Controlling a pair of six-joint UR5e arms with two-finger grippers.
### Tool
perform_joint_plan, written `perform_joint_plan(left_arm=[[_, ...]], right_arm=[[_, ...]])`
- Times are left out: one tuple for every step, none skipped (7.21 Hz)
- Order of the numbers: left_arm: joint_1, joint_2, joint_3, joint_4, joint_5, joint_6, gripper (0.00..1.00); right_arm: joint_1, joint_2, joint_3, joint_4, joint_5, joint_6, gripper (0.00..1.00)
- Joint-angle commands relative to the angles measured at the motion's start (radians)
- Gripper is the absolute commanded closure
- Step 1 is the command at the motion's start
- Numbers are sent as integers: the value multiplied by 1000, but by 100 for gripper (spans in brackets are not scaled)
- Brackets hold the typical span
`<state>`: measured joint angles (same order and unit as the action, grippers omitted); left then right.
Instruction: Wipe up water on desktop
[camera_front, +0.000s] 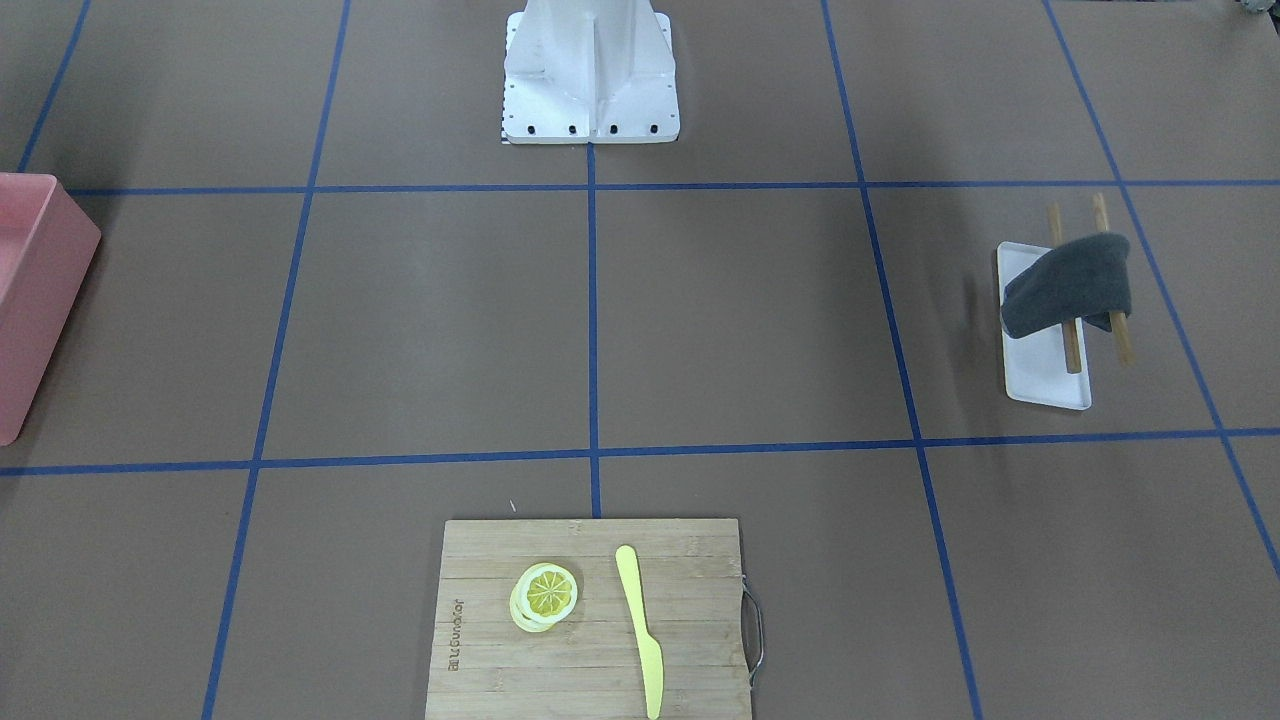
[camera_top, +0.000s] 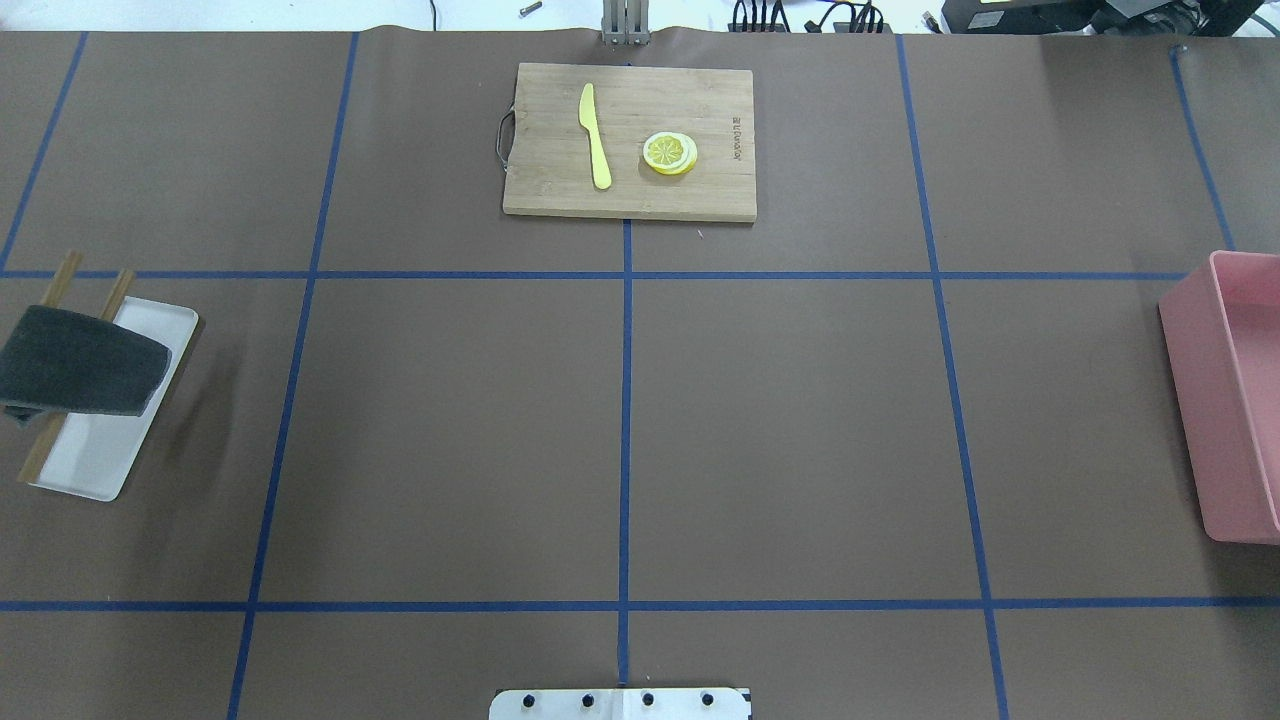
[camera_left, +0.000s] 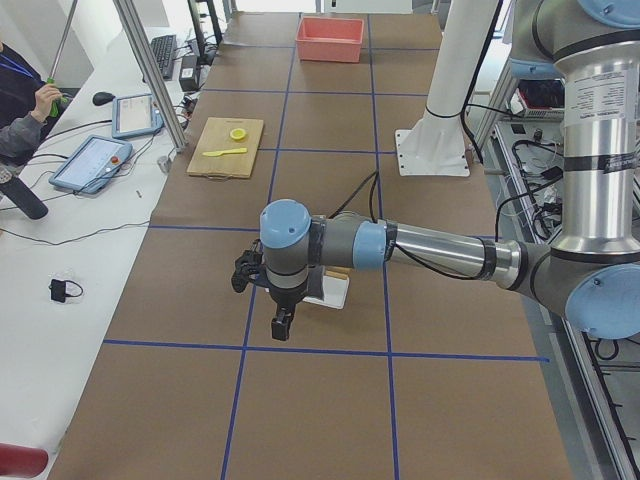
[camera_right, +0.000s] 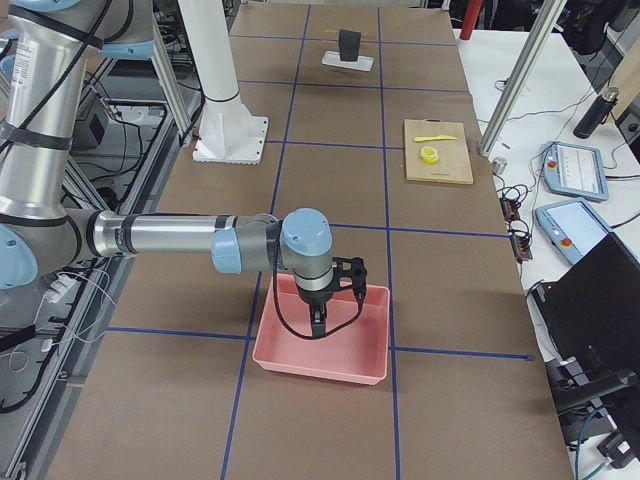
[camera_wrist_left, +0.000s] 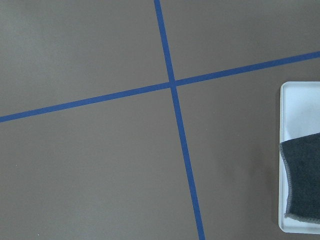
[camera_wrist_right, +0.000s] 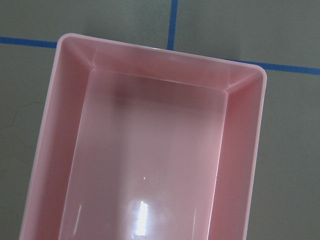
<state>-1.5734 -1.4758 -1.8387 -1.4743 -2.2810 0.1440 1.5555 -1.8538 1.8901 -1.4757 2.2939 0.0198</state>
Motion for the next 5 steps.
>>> perform_joint_plan(left_arm=[[0, 0, -5, -3, 2, 5, 2], [-2, 0, -8, -4, 6, 5, 2], [-2, 5, -4, -4, 15, 3, 2], [-3, 5, -31, -4, 17, 3, 2], [-3, -12, -80, -17, 15, -3, 2]], right_arm=[[0, -1, 4, 0, 2, 3, 0], [0, -1, 29, 2, 13, -1, 0], [0, -1, 36, 2, 9, -1, 0], [0, 8, 38, 2, 7, 3, 0], [0, 28, 52, 29, 6, 9, 0]])
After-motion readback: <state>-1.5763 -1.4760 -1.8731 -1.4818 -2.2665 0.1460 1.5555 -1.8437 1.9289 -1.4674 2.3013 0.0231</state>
